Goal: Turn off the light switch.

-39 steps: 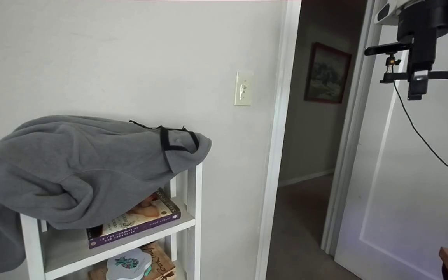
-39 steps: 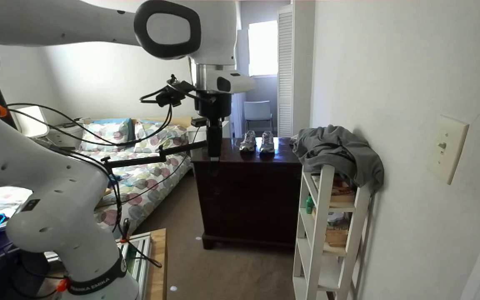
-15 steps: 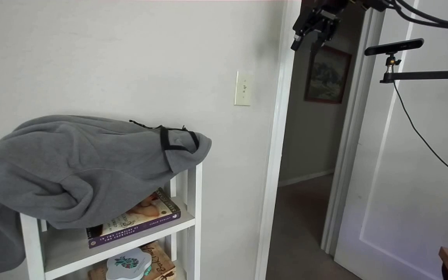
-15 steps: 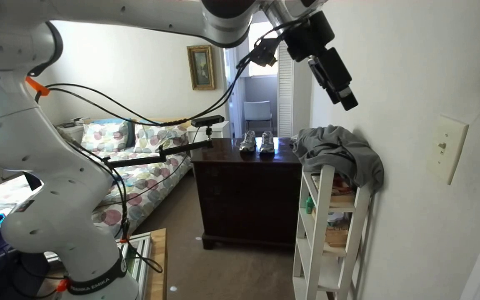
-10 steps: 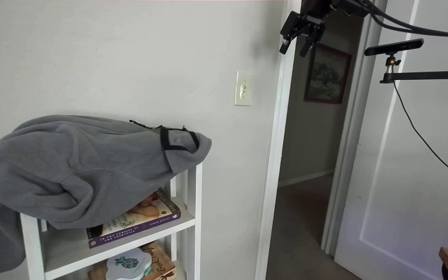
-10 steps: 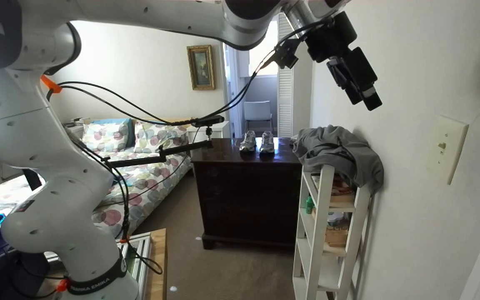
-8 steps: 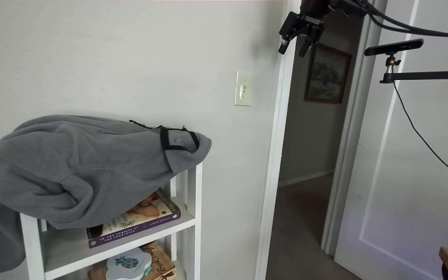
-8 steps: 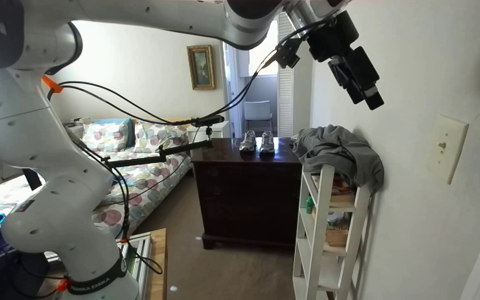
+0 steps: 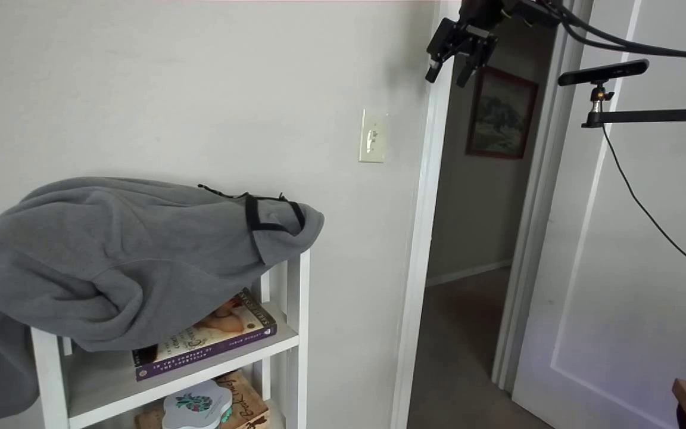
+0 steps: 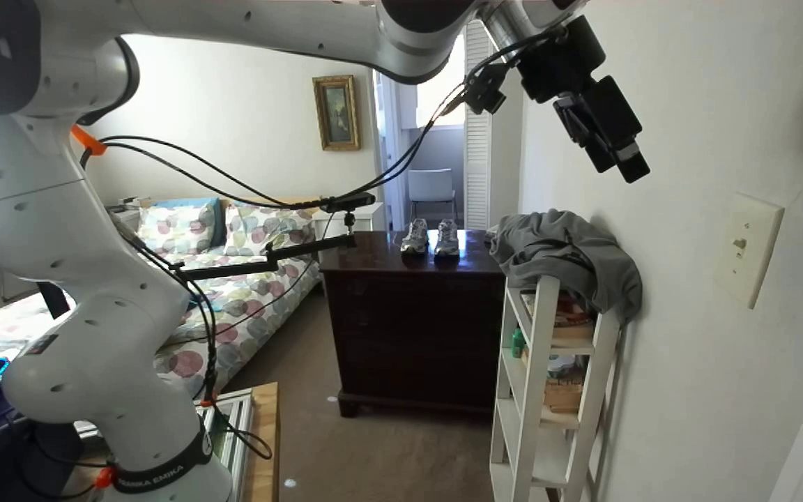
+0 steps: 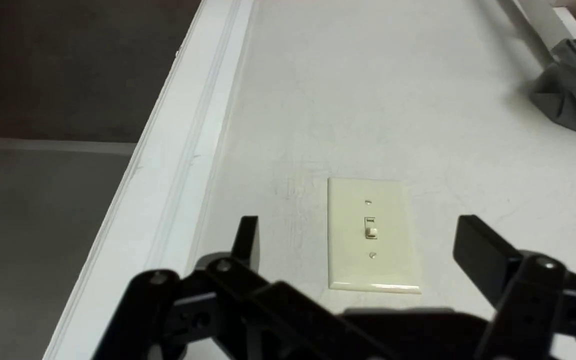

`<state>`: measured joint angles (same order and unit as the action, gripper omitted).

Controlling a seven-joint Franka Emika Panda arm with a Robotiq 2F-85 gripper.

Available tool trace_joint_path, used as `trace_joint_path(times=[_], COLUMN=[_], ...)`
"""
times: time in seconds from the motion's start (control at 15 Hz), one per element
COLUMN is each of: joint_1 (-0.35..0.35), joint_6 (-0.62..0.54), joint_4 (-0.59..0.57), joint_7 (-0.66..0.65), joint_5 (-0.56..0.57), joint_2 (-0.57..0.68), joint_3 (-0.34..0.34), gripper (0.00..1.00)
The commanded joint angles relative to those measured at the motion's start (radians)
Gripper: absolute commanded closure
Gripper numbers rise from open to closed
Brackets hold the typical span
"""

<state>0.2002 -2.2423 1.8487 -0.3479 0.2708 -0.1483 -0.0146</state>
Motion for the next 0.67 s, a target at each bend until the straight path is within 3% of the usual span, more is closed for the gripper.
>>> trace_joint_path(times=[0.0, 0.2, 0.27, 0.33, 0.47, 0.6], joint_1=[-0.016, -0.02, -0.021, -0.023, -0.024, -0.026], joint_6=[-0.053, -0.088, -0.104, -0.124, -0.16, -0.196], joint_4=[-0.007, -0.003, -0.004, -0.008, -0.019, -0.031], joint_7=[-0.027, -0.035, -0.038, -0.04, -0.049, -0.05], joint_5=[0.038, 0.039, 0.042, 0.045, 0.058, 0.065], joint_2=[0.035, 0.065, 0.076, 0.089, 0.114, 0.137], joint_3=[-0.021, -0.029, -0.032, -0.035, -0.043, -0.051], gripper=[0.0, 0.0, 0.04, 0.26, 0.31, 0.46])
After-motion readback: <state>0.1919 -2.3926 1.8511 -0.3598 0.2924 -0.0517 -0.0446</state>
